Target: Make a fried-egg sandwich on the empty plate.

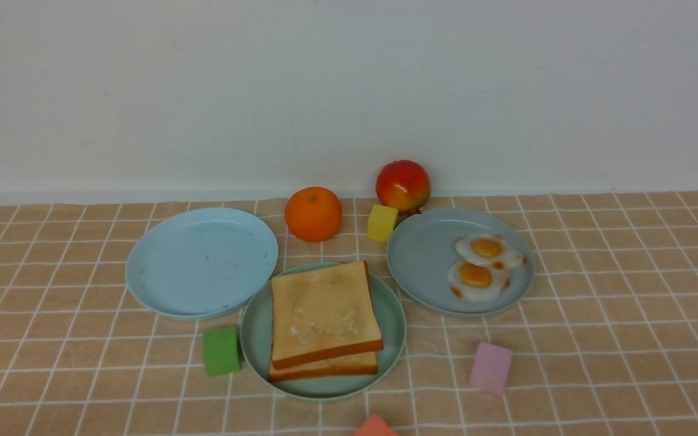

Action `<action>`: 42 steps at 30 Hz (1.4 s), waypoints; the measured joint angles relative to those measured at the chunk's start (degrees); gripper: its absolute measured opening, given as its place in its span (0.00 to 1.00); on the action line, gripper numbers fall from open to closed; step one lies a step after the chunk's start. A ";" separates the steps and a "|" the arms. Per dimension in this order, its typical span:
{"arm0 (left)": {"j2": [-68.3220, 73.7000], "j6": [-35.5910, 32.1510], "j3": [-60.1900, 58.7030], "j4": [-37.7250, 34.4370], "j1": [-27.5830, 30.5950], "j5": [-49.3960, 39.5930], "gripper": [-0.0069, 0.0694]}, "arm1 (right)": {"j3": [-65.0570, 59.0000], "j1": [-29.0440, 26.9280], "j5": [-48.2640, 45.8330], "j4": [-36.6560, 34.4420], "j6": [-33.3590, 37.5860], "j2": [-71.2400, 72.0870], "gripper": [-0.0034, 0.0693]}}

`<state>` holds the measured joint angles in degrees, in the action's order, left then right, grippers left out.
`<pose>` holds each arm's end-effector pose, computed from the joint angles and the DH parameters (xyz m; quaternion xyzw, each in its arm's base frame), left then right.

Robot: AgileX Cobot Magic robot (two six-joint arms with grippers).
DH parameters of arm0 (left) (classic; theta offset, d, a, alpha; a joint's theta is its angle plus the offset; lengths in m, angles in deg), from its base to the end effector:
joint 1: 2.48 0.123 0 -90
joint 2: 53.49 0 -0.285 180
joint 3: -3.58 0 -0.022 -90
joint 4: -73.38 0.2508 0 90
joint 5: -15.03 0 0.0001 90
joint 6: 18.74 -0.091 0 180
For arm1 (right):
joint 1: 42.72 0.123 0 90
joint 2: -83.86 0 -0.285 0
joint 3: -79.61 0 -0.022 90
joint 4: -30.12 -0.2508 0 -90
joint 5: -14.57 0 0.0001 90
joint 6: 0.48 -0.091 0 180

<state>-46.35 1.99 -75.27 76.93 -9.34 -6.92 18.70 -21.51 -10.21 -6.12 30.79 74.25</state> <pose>0.0523 -0.0042 0.1698 -0.0813 0.8044 -0.1147 0.5772 0.0256 0.0342 0.2734 -0.2021 0.6835 0.2293 0.6629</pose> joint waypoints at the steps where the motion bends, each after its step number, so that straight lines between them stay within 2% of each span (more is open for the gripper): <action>1: 0.00 0.00 0.00 0.00 0.00 0.00 0.12 | 0.00 -1.37 1.02 3.78 -1.78 0.00 0.25; 2: 0.00 0.00 0.00 0.00 0.00 0.00 0.12 | 0.00 -1.57 1.06 4.23 -2.12 0.00 0.25; 4: 0.00 0.00 0.00 0.05 0.00 0.00 0.12 | -0.28 -4.46 1.45 11.19 -8.77 0.00 0.25; 8: 0.00 0.00 0.00 0.10 0.00 0.00 0.13 | -3.17 -9.18 1.52 20.58 -19.95 0.14 0.25; 12: 0.00 0.00 0.00 0.15 0.00 0.00 0.13 | -8.97 -13.23 1.47 29.55 -28.56 1.73 0.26; 14: 0.00 0.00 0.00 0.15 0.00 0.00 0.13 | -12.73 -15.02 1.52 33.14 -31.85 2.36 0.26; 18: 0.00 0.00 0.00 0.15 0.00 -0.02 0.14 | -16.86 -17.48 1.47 35.62 -36.98 2.41 0.27; 33: 0.00 0.02 -0.06 0.16 0.00 0.04 0.17 | -17.04 -21.84 2.18 35.62 -38.91 2.42 0.29; 42: 0.00 0.02 -0.06 0.16 0.00 0.04 0.18 | -17.04 -21.93 2.18 35.62 -38.91 2.42 0.31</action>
<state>-46.35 2.00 -75.33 77.09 -9.34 -6.88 1.66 -43.43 -8.03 29.50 -8.12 76.67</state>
